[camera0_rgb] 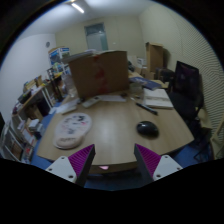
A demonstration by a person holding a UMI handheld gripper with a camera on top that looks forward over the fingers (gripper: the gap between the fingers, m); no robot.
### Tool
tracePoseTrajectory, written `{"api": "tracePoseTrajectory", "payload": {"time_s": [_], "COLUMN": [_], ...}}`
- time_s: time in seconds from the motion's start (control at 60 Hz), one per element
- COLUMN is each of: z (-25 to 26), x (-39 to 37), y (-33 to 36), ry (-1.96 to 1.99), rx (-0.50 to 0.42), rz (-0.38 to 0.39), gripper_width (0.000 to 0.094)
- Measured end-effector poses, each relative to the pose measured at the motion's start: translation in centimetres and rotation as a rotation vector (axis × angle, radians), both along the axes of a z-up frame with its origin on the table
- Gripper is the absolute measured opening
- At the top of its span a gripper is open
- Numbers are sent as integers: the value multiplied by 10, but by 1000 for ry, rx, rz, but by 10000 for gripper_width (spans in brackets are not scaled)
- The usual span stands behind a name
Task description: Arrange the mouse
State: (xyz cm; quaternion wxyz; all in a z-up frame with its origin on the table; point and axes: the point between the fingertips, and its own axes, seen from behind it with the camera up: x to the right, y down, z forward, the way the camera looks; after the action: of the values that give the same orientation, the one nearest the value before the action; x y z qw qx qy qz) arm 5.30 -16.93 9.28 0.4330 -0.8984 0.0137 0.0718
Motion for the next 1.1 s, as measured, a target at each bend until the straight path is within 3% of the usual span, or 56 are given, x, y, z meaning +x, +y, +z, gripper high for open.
{"api": "tracePoseTrajectory", "payload": {"time_s": [0.1, 0.283, 0.5, 0.667, 0.783, 0.817, 0.983, 1.1], "z": [-35, -81, -109, -108, -108, -109, -112, -111], "x": [72, 151, 151, 144, 144, 146, 151, 153], "y": [14, 62, 109, 146, 167, 172, 181, 182], "ry": [-80, -167, -143, -117, -118, -121, -126, -97], "rx": [-10, 7, 41, 73, 77, 75, 31, -17], "rz": [-44, 0, 141, 167, 155, 144, 61, -1], "gripper_width": [804, 807, 794, 796, 702, 557, 490, 374]}}
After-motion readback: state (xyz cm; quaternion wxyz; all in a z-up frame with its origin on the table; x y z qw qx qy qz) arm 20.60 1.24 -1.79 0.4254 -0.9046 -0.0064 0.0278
